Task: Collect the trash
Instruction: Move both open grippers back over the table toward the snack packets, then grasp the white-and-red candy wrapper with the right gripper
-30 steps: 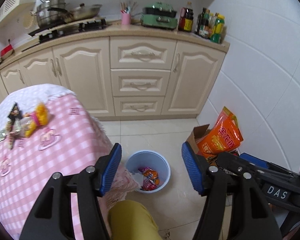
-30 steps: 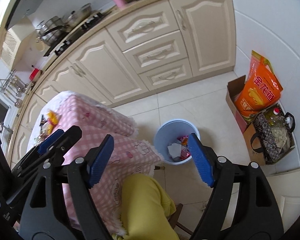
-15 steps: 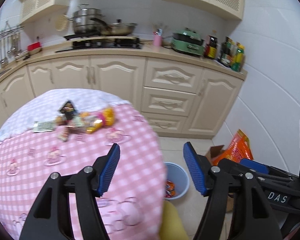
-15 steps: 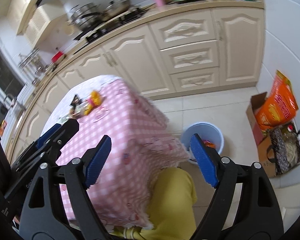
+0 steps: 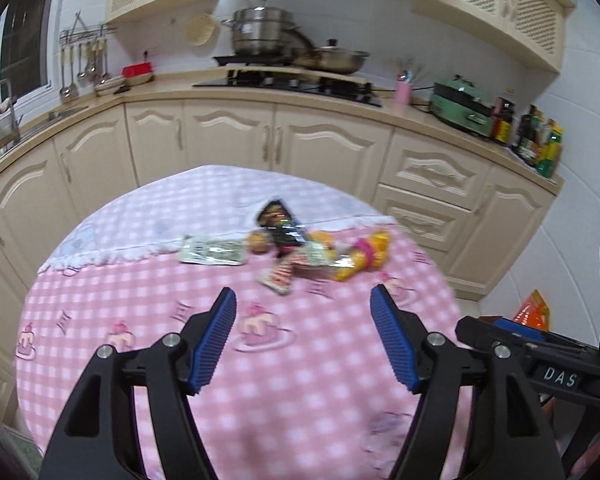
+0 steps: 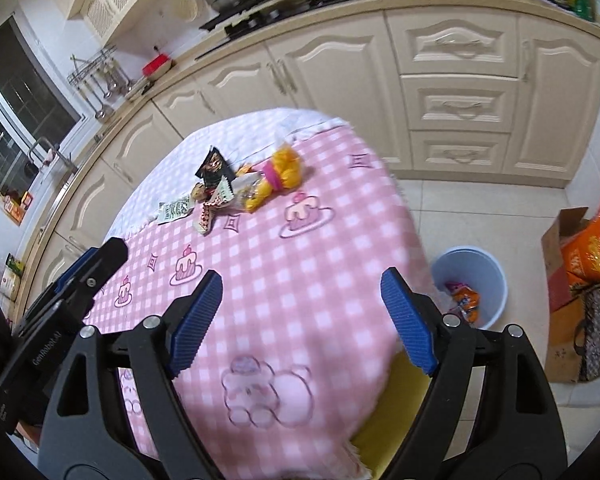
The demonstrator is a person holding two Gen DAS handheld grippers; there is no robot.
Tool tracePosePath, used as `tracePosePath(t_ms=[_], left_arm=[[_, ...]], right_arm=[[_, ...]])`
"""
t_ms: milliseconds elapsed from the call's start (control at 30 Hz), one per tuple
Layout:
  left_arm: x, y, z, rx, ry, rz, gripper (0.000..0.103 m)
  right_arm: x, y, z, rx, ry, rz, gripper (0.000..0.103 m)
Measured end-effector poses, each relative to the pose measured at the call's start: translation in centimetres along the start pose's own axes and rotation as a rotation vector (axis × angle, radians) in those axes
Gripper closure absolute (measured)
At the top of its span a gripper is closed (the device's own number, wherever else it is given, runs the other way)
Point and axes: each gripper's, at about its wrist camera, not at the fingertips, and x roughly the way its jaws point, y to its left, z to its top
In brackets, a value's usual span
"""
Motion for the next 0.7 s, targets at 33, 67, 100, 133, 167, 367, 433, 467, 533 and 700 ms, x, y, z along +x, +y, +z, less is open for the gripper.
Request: tracePosePath(t_ms=[33, 67, 100, 133, 167, 367, 433, 467, 533, 700], left_arm=[[0.3, 0.6, 0.2, -0.004, 0.006, 0.002, 0.034], [0.8, 1.5, 0.5, -0.011, 0.018, 0.006, 0.033], [1.3, 2.3, 0.8, -0.019, 0.027, 0.014, 0.033], [1.6, 2.7, 1.0, -0.024, 0.031, 0.023, 0.032], [2.1, 3.4, 1.3, -0.031, 0.034, 0.037, 0.032], [4.9, 6.8, 2.1, -0.066, 0.092, 0.05, 0.031], [5.5, 7.3, 2.2, -0.063, 0.103, 0.057, 0.031], [5.8, 7.6, 2.2, -0.063, 0.108, 0.062, 0.031], [6.5, 8.7, 2.3, -0.079, 0.115, 0.063, 0.031], [7.8, 10.4, 1.9, -0.137, 0.149, 0.044, 0.031]], right_arm=[[0.8, 0.3, 0.4, -0.003, 0.01, 0.002, 0.022], [1.4, 0.5, 0.7, -0.004, 0.018, 0.003, 0.022], [2.0, 0.8, 1.1, -0.005, 0.028, 0.003, 0.022], [2.8, 1.1, 1.4, -0.007, 0.039, 0.006, 0.022], [3.5, 1.4, 1.7, -0.013, 0.048, 0.016, 0.022], [7.6, 3.7, 3.1, -0.024, 0.128, 0.101, 0.023], [8.8, 4.6, 3.4, -0.017, 0.155, 0.163, 0.023], [9.4, 4.9, 3.6, -0.014, 0.166, 0.19, 0.023], [10.8, 5.6, 4.1, 0.004, 0.197, 0.233, 0.023], [13.8, 6.8, 5.1, 0.068, 0.254, 0.255, 0.039]])
